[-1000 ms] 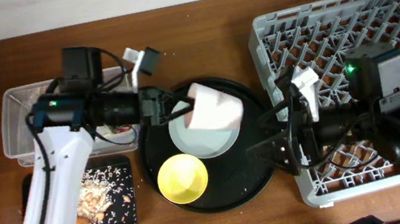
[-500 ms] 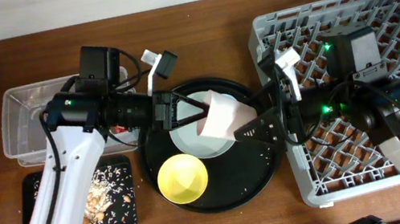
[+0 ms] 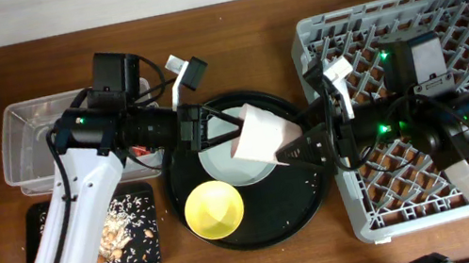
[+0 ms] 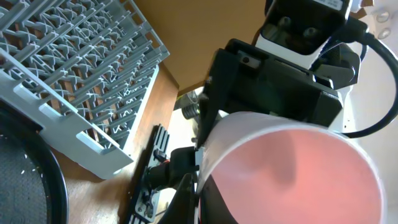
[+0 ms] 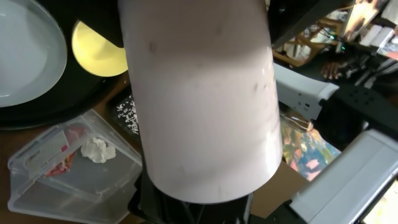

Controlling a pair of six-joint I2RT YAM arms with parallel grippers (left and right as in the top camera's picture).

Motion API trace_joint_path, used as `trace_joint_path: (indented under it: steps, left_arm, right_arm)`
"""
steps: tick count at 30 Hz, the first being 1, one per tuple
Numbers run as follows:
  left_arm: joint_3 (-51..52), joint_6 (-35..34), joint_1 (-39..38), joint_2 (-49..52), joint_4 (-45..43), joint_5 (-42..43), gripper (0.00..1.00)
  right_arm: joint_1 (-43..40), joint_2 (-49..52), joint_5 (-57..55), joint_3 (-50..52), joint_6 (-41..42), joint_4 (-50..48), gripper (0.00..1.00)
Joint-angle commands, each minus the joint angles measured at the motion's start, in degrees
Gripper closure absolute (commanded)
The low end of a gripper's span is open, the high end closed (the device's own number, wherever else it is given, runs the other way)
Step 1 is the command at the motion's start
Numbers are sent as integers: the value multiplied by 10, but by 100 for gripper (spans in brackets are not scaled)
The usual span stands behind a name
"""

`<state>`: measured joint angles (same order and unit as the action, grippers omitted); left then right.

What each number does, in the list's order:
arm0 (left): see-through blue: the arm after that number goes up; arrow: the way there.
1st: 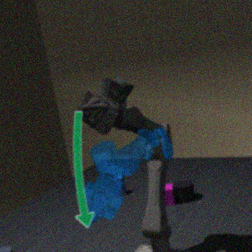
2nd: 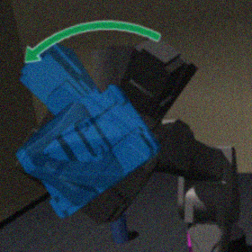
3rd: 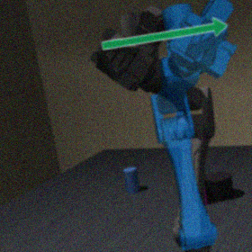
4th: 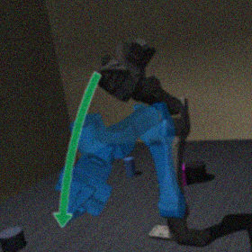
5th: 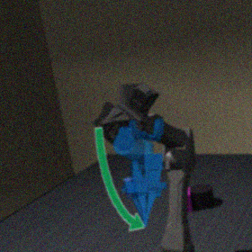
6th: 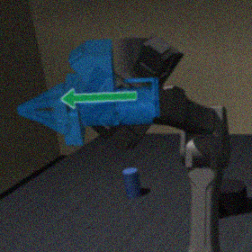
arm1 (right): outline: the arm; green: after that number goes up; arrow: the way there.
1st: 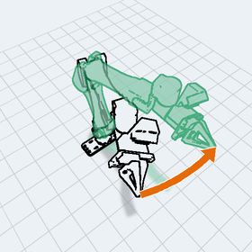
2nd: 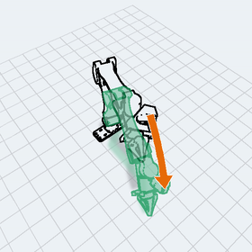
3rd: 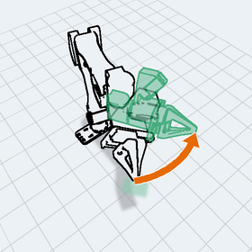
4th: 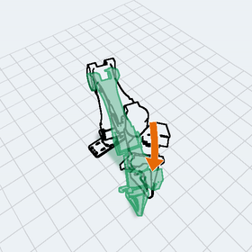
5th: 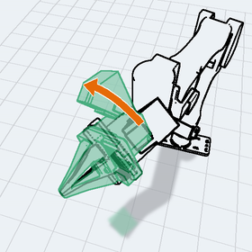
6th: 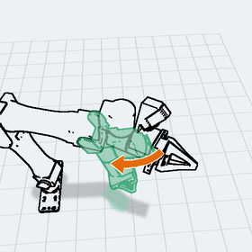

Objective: Sort waste into correct bins and load items into the dishwasher rack
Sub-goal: 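Carry the pink cup with the right gripper and place it in the rack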

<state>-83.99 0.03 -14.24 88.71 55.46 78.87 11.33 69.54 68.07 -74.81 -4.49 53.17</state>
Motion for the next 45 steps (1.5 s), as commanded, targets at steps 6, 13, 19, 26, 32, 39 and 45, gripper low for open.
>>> trace_joint_path:
  steps: [6, 13, 19, 26, 32, 39, 45]
  left_arm:
    - [-5, 11, -3, -2, 7, -38, 91]
    - [-5, 11, -16, -2, 21, -70, 83]
    - [-5, 8, 18, -2, 14, -198, 75]
    - [-5, 7, 87, -2, 23, -319, 71]
    - [-4, 7, 86, -2, 62, -363, 71]
    - [-2, 7, 86, -2, 72, -382, 71]
    - [14, 7, 86, -2, 74, -382, 71]
  right_arm:
    - [-1, -1, 18, -9, 2, -65, 44]
    - [-1, -1, -28, -9, 3, -73, 46]
    - [-2, -1, -58, -9, 3, -69, 47]
    - [-2, -1, -315, -9, 29, -18, 51]
    - [-2, 0, -713, -9, 120, 24, 51]
    - [-2, 101, -811, -9, 125, 11, 51]
    - [-36, 184, -807, -9, 125, -42, 51]
